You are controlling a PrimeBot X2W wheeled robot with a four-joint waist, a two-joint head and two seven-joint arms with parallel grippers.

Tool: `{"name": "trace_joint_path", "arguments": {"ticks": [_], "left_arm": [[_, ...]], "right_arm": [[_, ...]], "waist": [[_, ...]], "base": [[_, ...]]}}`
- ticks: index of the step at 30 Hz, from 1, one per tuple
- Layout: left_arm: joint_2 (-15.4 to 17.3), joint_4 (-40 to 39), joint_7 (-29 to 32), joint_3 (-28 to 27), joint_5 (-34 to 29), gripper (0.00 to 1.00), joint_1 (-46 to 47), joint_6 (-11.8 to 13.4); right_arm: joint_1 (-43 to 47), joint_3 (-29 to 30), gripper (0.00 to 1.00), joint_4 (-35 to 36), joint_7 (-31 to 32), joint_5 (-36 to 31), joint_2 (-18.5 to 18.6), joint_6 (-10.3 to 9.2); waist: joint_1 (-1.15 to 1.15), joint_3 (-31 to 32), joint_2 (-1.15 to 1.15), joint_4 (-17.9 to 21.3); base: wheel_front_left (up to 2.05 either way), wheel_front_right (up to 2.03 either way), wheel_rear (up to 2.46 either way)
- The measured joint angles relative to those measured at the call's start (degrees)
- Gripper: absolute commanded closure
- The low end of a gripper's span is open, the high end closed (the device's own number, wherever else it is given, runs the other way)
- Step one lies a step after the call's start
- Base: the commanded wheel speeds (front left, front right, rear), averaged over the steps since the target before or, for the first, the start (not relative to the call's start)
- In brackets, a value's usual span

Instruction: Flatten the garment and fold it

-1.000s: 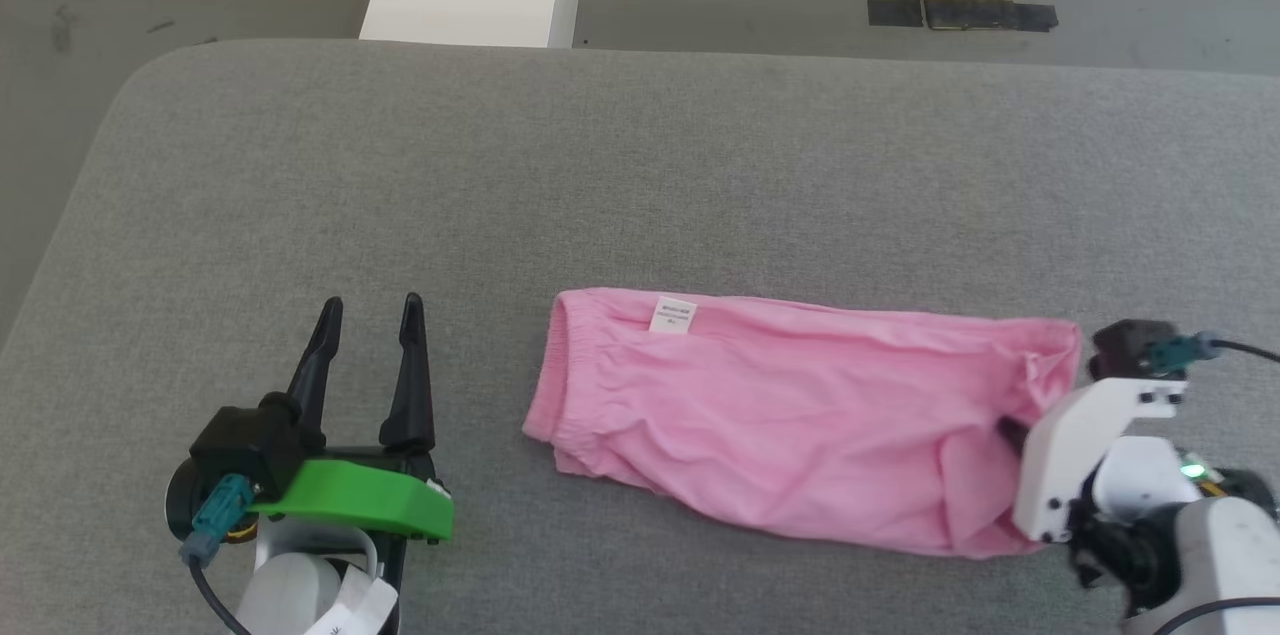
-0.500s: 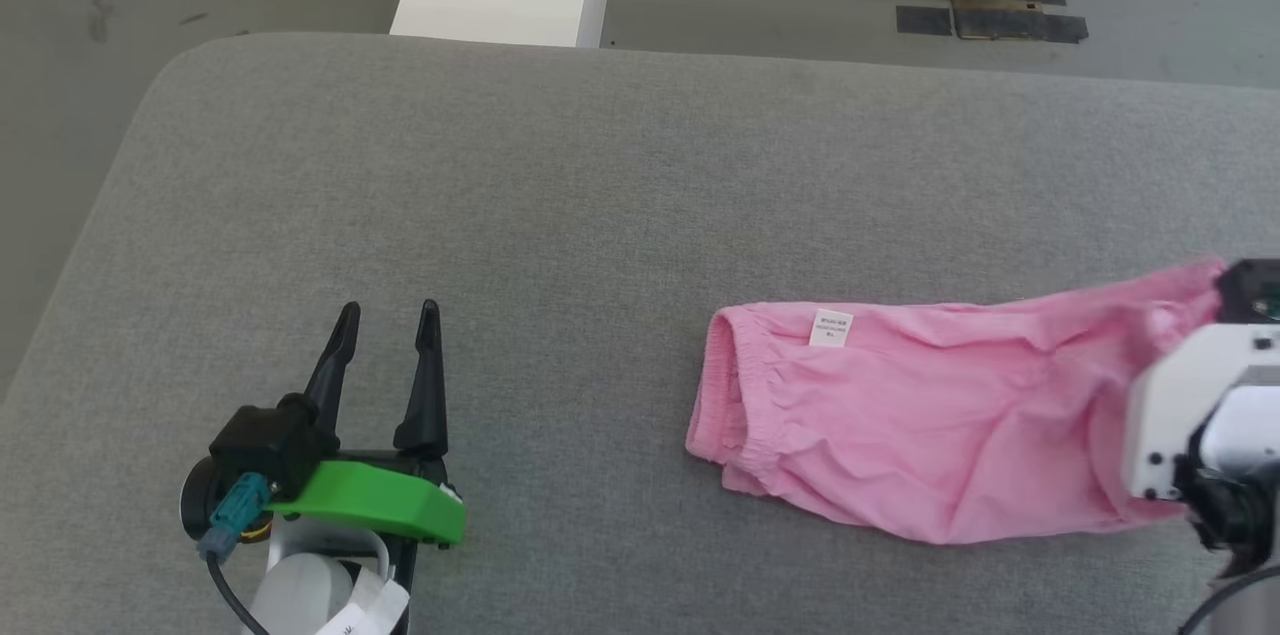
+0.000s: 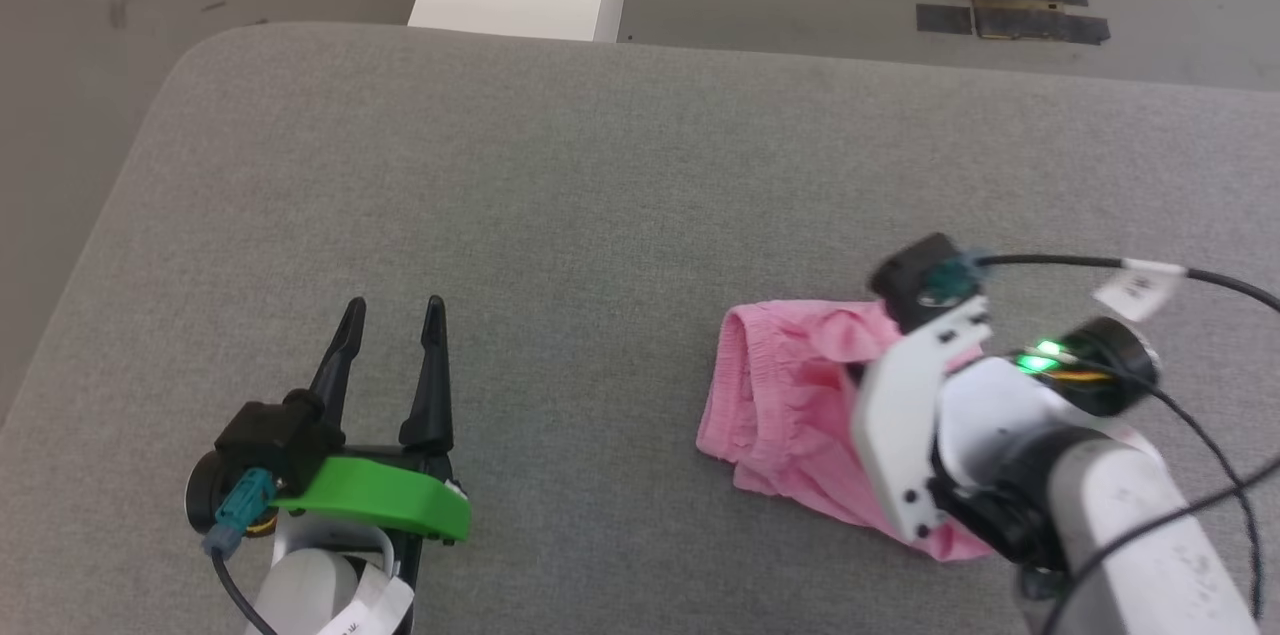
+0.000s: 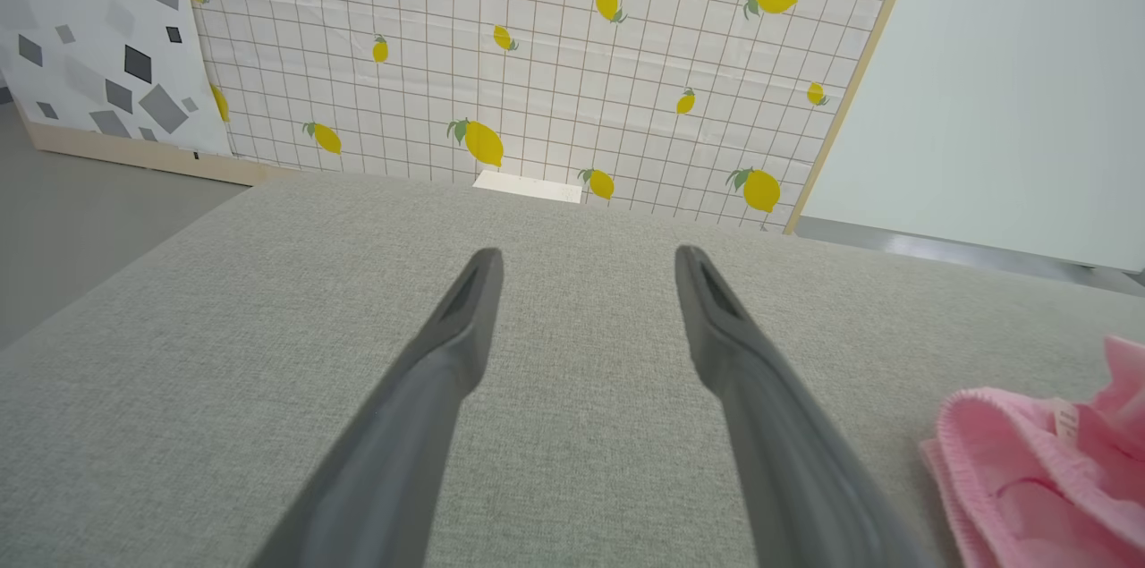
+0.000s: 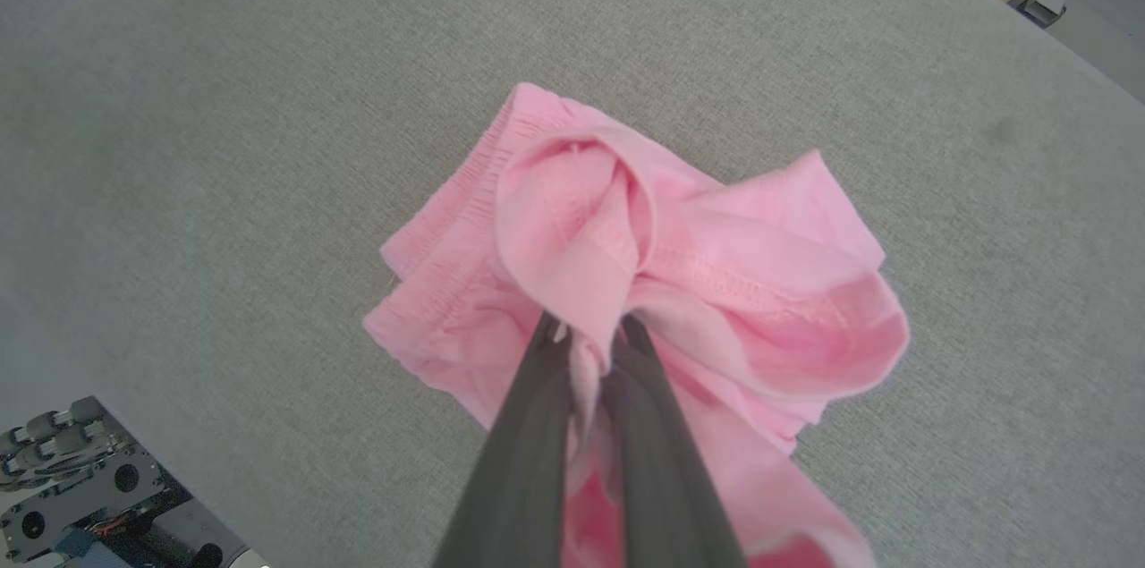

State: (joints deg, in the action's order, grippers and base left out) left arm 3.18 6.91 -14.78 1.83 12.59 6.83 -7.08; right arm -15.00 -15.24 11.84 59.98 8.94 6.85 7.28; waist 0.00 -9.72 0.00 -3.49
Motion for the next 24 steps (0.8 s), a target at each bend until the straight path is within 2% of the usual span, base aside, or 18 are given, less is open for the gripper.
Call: {"name": "trace_joint_path", "arguments": {"ticks": [5,14,15,16,17,22,24], "left_arm": [[0.0,-0.2,0.0,0.6,0.0,0.00,0.6,0.0],[-0.1,0.1,0.0,1.9,0.5,0.00,1.7,0.0],[-0.1,0.2,0.0,2.0,0.6,0.00,1.7,0.0],[-0.1,0.3,0.0,2.1,0.6,0.00,1.7,0.0],[-0.1,0.4,0.0,2.0,0.6,0.00,1.7,0.0],[-0.1,0.8,0.0,1.7,0.6,0.00,1.6,0.0],[-0.1,1.0,0.0,1.4,0.6,0.00,1.4,0.0]], "right_arm": [[-5.6,-6.1,1.00,-7.4,-2.7,0.3,-0.4,0.00],[-9.7,-11.5,1.00,-21.4,-6.1,2.2,-1.8,0.00],[-10.0,-12.1,0.69,-22.4,-6.6,2.3,-1.7,0.00],[-10.1,-12.6,0.20,-23.1,-7.2,2.7,-1.7,0.00],[-10.2,-13.0,0.00,-23.6,-7.9,3.1,-1.7,0.00],[-10.7,-14.8,0.00,-23.2,-12.6,5.6,-1.3,0.00],[-10.8,-15.4,0.00,-18.9,-19.3,7.4,-1.2,0.00]], "waist": [[0.00,-1.2,0.00,-0.8],[0.00,-3.1,0.00,-3.0],[0.00,-3.2,0.00,-3.2],[0.00,-3.2,0.00,-3.3],[0.00,-3.2,0.00,-3.4],[0.00,-2.4,0.00,-3.0],[0.00,-1.2,0.00,-2.2]], "base": [[0.00,0.00,0.00],[0.00,0.00,0.00],[0.00,0.00,0.00],[0.00,0.00,0.00],[0.00,0.00,0.00],[0.00,0.00,0.00],[0.00,0.00,0.00]]}}
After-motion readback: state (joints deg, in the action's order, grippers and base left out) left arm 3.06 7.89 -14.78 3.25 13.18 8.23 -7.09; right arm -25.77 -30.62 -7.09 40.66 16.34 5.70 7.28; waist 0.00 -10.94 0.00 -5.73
